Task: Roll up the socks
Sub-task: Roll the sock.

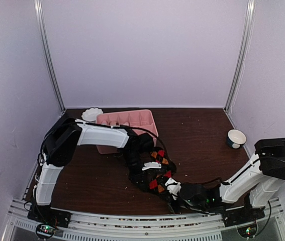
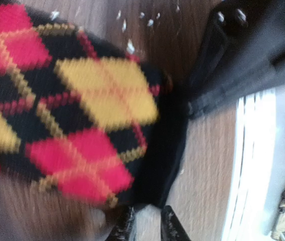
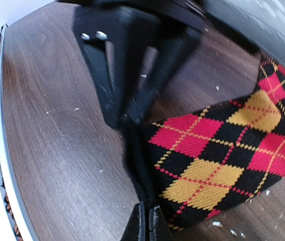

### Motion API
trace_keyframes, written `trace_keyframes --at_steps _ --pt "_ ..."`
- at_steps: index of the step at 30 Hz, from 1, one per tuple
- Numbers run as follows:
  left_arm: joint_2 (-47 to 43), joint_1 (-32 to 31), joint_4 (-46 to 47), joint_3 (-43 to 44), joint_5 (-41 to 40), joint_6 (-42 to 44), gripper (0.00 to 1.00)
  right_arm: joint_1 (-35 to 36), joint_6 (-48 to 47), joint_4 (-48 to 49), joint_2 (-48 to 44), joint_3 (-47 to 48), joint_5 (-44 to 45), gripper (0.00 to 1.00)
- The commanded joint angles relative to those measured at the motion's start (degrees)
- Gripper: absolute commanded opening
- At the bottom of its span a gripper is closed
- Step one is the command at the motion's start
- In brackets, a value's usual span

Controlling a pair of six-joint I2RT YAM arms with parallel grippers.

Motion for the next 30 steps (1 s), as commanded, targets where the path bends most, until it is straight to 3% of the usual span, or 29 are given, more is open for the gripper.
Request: trace_keyframes --at_steps 1,13,19,30 --pt "-5.9 1.2 7.3 -5.9 -5.0 1.7 0.2 -2.2 9.6 4.1 1.5 -3.2 -7.5 0.0" --pt "-16.7 0.3 14.4 -14.9 0.4 10.2 0.27 -8.7 26.4 8.5 6.9 -6.4 -17.1 0.0" --pt "-15.3 -2.2 16.1 -14.2 -4.6 12.9 0.27 -12.3 35.3 17.2 11.1 -9.8 -23.0 0.0" --pt "-16.4 -6.5 17.9 -15.3 -8.2 17.1 0.24 -14.3 40.8 13.5 15.5 -8.2 -28.0 0.0"
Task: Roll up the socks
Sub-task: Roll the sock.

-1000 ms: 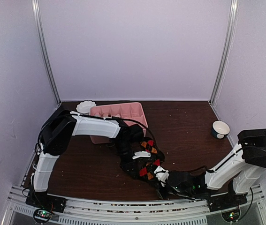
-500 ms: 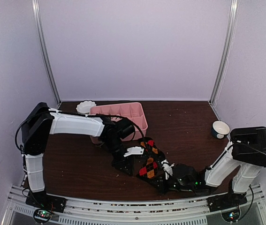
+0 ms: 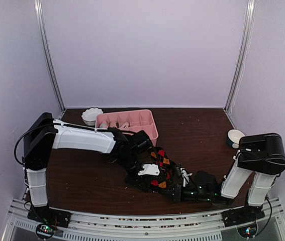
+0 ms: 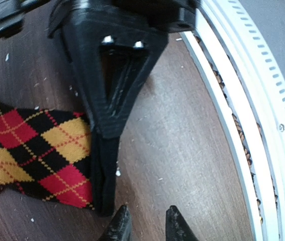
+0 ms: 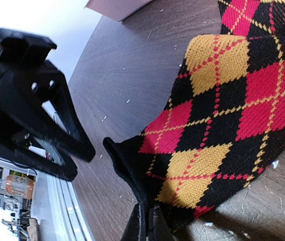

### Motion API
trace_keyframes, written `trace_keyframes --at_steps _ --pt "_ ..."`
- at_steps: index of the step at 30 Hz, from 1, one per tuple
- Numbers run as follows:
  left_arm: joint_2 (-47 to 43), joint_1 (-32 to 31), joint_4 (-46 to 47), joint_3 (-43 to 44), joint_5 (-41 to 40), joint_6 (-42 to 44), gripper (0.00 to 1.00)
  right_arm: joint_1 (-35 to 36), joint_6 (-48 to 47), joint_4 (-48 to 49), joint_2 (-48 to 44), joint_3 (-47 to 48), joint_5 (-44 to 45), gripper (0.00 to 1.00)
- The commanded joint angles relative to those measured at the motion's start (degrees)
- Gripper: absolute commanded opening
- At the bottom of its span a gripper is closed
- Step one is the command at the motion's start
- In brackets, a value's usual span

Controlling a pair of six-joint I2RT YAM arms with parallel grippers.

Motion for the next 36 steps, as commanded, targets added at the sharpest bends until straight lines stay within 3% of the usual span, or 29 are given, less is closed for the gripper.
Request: trace_keyframes --at_steps 1,6,11,25,36 --pt "-1.7 -1.8 1.7 -1.0 -1.1 3.5 0.24 -0.6 3.9 -17.1 4.6 0.5 -4.3 0.0" --pt "0.2 -2.1 3.3 -0.1 -4.1 3.5 0.24 -0.7 1.8 -31.0 2.9 4.9 -5.8 0.0" --pt "2.0 -2.2 5.9 0.6 -7.8 2.6 0.24 -0.8 0.8 -37.6 2.2 6.7 -6.2 0.0" --pt "3.5 -1.4 7.5 -1.3 -13.6 3.0 0.23 -1.5 1.3 -37.3 1.9 5.2 -7.7 0.0" --pt "5.2 0.9 3.3 1.1 -9.1 1.7 0.13 -1.5 0.9 -36.7 0.0 3.6 -7.7 0.0"
